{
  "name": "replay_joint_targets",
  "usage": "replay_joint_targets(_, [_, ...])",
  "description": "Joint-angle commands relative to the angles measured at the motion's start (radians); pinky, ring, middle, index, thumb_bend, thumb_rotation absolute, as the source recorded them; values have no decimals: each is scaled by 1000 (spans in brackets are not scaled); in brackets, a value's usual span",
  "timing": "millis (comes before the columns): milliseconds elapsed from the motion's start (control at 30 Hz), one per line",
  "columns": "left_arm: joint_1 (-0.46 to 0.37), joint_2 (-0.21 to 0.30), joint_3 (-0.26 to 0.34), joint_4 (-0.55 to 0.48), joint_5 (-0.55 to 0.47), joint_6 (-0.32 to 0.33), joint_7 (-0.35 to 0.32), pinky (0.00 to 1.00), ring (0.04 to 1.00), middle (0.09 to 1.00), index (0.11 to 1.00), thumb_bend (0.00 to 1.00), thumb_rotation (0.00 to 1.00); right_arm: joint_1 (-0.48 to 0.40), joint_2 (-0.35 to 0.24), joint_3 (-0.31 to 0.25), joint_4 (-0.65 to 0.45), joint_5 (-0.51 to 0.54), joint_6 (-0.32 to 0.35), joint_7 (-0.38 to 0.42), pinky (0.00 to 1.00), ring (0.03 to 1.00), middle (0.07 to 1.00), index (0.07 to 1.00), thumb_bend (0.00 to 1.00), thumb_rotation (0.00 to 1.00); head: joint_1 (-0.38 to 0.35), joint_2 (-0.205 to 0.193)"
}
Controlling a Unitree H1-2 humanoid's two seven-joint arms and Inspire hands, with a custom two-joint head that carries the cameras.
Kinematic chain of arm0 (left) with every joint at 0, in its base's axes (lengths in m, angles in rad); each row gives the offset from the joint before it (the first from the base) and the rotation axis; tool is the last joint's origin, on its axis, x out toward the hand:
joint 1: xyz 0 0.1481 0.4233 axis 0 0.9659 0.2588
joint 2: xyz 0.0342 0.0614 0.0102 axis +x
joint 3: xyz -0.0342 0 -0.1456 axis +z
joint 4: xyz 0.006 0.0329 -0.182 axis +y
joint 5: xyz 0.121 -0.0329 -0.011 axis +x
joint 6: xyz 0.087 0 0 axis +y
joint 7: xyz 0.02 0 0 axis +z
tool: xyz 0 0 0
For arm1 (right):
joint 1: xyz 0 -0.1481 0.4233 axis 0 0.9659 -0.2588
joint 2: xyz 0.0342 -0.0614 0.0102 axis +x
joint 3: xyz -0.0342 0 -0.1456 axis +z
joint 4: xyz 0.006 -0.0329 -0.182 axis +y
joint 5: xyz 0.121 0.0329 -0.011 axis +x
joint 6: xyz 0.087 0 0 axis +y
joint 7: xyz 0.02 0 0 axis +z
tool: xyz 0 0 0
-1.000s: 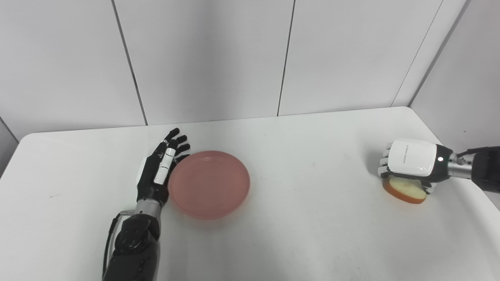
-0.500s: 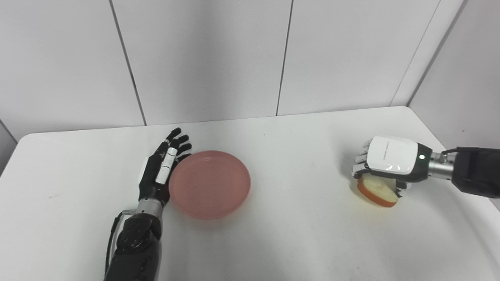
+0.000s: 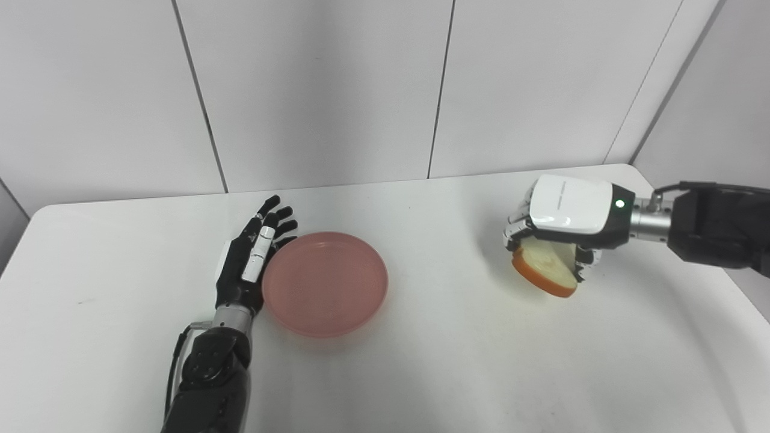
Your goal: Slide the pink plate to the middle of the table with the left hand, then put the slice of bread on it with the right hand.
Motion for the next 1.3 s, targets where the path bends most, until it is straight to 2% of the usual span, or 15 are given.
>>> replay_joint_targets(0, [15,-9,0,36,1,26,11,713,786,828,844,821,749,-79,-3,-69,-48,53,-6,93,416,489,480,506,529,4,5,0])
replay_joint_targets(100, [16,-17,0,34,4,30,21,715,779,824,837,818,749,-100,32,-117,-76,72,-6,189,437,503,481,507,529,4,12,1])
replay_joint_targets(233, [16,-24,-2,34,5,28,29,722,780,825,836,816,747,-126,116,-166,-85,83,-6,290,444,521,485,507,528,6,16,2])
replay_joint_targets(367, [12,-30,-4,43,7,23,36,735,781,828,842,806,754,-151,223,-183,-70,69,-6,345,437,518,485,510,528,7,30,0])
replay_joint_targets(600, [12,-45,-3,55,10,3,53,709,773,815,836,799,746,-162,367,-210,-68,25,-6,391,401,464,478,520,526,7,60,2])
replay_joint_targets(800, [7,-54,-2,73,7,-16,61,716,781,815,832,789,744,-198,476,-187,-50,14,-6,445,430,509,487,507,528,6,74,1])
replay_joint_targets(867, [8,-59,-1,74,7,-16,64,718,782,817,834,789,741,-208,508,-167,-45,-1,-6,432,424,501,487,506,529,5,83,2])
replay_joint_targets(1100, [8,-82,-1,82,12,-19,92,719,780,817,842,814,737,-267,564,-84,-9,-9,-6,394,427,498,496,493,529,3,122,8])
replay_joint_targets(1267, [2,-98,-2,101,27,-44,122,679,764,815,847,779,740,-314,586,-11,13,-1,-6,391,445,517,485,512,527,6,146,10])
